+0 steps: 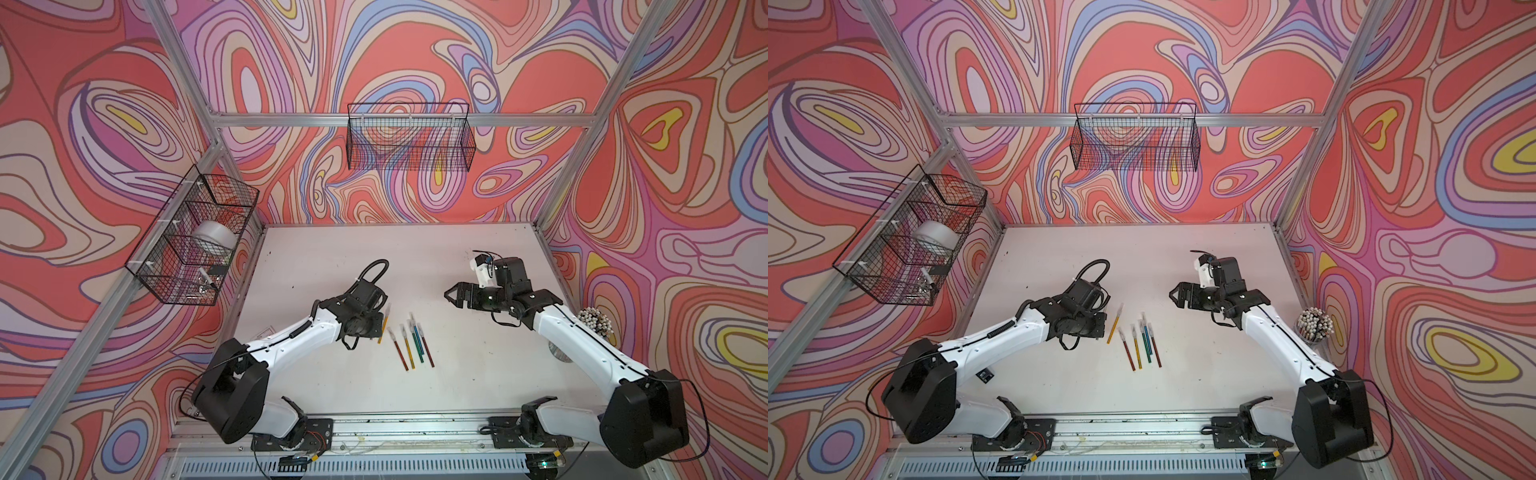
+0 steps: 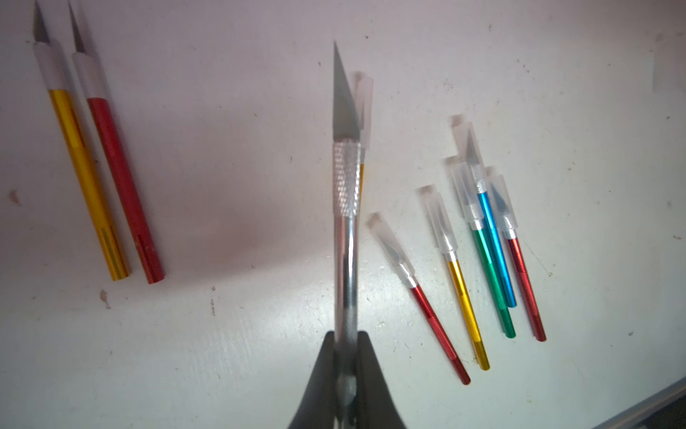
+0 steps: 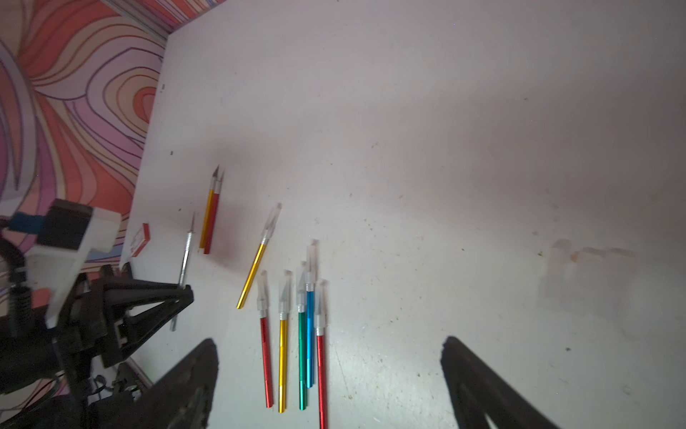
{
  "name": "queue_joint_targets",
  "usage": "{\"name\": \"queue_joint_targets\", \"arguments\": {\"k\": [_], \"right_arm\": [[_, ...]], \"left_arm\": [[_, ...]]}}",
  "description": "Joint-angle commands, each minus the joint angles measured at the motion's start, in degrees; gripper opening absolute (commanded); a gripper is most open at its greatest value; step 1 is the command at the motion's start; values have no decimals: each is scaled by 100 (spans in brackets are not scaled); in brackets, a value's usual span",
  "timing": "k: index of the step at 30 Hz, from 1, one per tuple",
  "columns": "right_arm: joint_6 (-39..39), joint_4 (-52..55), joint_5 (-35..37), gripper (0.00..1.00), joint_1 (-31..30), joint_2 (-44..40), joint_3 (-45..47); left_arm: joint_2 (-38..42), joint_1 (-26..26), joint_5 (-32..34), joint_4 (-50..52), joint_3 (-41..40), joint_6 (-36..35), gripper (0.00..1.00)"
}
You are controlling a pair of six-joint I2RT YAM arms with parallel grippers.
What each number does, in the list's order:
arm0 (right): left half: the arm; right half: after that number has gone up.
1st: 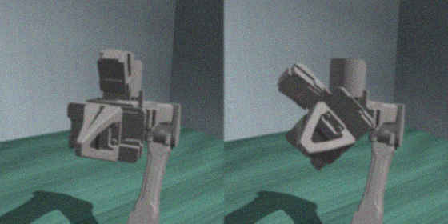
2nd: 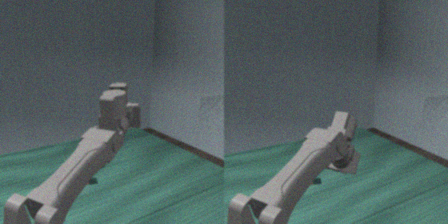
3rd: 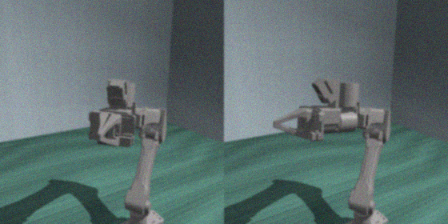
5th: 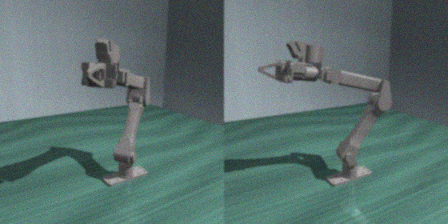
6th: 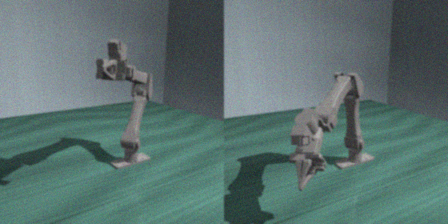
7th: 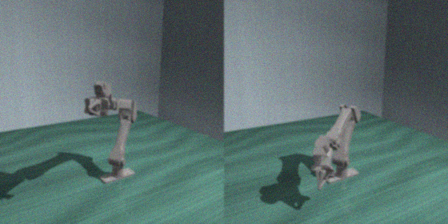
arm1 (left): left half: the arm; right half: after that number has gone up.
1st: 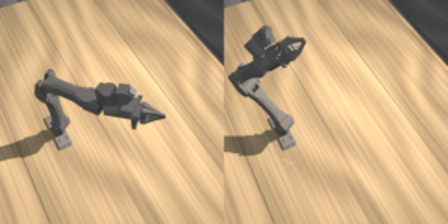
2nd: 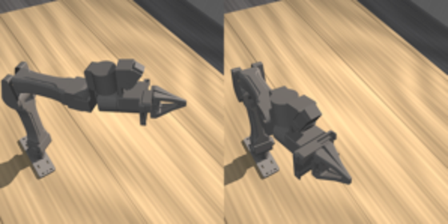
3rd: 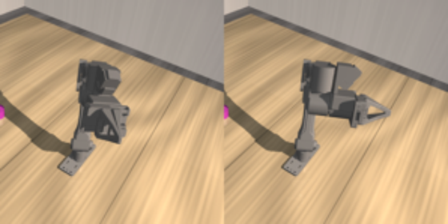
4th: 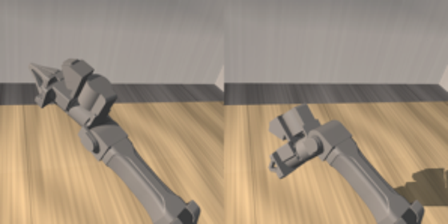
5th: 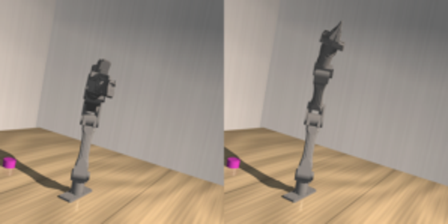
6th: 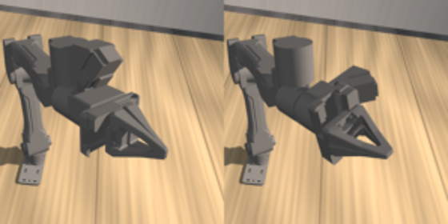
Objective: Remove protective caps from carving knives
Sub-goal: Place the carving knife at the center of the board.
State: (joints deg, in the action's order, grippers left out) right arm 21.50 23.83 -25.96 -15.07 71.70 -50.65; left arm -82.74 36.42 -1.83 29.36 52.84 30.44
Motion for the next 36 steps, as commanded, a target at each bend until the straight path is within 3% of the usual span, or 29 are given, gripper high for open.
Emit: {"name": "queue_joint_targets", "arguments": {"k": [1, 19, 36], "right_arm": [[325, -682, -741, 98, 16, -163, 192], [583, -1090, -760, 98, 22, -227, 552], [584, -1014, -647, 98, 17, -135, 557]], "left_arm": [[-171, -162, 385, 375, 230, -118, 0], [-1472, -540, 1376, 570, 809, -250, 0], [-2061, -688, 1499, 381, 974, -240, 0]]}}
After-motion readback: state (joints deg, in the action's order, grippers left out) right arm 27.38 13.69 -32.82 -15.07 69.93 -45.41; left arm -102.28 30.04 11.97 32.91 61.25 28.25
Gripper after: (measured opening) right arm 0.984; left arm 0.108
